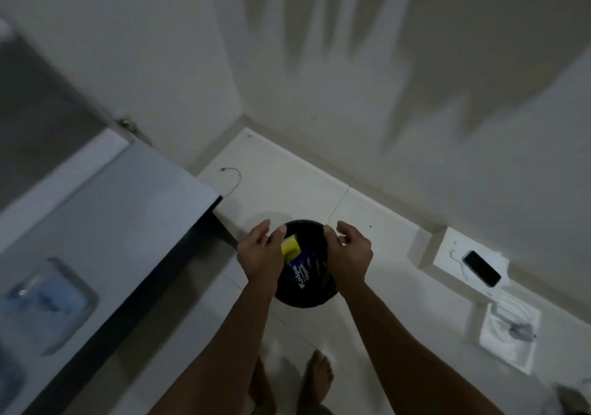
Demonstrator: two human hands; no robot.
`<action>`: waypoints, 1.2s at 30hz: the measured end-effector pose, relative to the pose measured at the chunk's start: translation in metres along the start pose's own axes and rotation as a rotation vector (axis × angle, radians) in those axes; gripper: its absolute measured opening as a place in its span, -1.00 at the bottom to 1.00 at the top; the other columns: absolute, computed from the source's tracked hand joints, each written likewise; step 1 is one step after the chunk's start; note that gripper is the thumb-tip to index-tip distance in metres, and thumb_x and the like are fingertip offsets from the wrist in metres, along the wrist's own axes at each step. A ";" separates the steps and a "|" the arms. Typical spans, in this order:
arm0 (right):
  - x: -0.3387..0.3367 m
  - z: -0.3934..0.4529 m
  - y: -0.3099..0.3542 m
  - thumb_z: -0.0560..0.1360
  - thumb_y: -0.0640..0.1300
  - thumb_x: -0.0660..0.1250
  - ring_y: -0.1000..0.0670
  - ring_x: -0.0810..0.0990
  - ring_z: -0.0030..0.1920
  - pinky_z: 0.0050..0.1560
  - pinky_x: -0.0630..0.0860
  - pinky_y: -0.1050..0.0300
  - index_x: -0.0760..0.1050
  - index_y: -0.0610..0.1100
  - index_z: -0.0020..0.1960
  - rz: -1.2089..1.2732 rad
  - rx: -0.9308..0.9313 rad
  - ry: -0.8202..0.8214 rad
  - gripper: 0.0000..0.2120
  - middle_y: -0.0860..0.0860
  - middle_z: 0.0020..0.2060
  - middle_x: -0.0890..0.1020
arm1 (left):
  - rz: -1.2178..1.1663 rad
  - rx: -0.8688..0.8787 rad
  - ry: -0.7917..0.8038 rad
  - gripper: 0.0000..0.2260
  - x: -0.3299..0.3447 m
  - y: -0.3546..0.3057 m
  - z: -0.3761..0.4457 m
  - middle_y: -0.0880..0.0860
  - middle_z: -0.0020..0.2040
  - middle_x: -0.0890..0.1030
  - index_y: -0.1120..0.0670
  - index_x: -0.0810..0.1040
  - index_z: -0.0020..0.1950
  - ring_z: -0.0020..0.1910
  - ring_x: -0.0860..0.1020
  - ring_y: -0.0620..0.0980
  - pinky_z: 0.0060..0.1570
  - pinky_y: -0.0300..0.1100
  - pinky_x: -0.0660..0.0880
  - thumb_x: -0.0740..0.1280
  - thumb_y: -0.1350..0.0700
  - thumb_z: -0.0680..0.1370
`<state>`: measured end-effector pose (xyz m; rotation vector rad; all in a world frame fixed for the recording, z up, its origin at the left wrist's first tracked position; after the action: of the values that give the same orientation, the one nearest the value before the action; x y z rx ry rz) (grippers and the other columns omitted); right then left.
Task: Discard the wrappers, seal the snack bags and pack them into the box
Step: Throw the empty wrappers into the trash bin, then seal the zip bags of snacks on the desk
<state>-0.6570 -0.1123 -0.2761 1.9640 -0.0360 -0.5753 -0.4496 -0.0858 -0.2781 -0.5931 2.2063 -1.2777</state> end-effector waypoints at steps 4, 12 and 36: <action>-0.009 -0.032 0.050 0.49 0.01 0.45 0.00 0.63 0.06 0.10 0.46 0.22 0.59 -0.14 0.25 0.018 -0.060 0.102 -0.61 -0.05 0.09 0.68 | -0.073 0.045 -0.044 -0.69 -0.039 -0.046 -0.030 0.06 0.09 0.66 0.14 0.63 0.16 0.06 0.61 -0.02 0.00 -0.22 0.52 0.53 0.14 0.43; 0.013 -0.112 0.126 0.48 -0.04 0.46 0.19 0.57 -0.16 0.01 0.37 0.30 0.61 -0.12 0.22 0.006 -0.249 0.309 -0.66 0.03 0.06 0.67 | -0.124 0.132 -0.206 -0.66 -0.145 -0.088 -0.067 0.02 -0.01 0.68 0.13 0.66 0.14 -0.04 0.62 -0.05 0.02 -0.25 0.53 0.56 0.10 0.40; 0.209 -0.474 0.113 0.46 -0.05 0.49 0.17 0.59 -0.10 -0.01 0.57 0.20 0.62 -0.04 0.11 -0.254 -0.590 1.129 -0.76 0.18 -0.15 0.60 | -0.219 0.061 -0.744 -0.67 -0.550 0.036 -0.198 0.08 -0.01 0.68 0.14 0.64 0.16 -0.17 0.58 -0.18 -0.21 -0.41 0.45 0.53 0.12 0.42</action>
<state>-0.2526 0.1797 -0.0956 1.4667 0.9761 0.4004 -0.1547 0.3904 -0.1079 -1.0990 1.5094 -0.9923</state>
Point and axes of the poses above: each hand's wrist, its own z-axis towards the middle knuckle, its own x-axis out of the palm, y = z × x, the point moved 7 cm from there along z, towards the middle knuckle
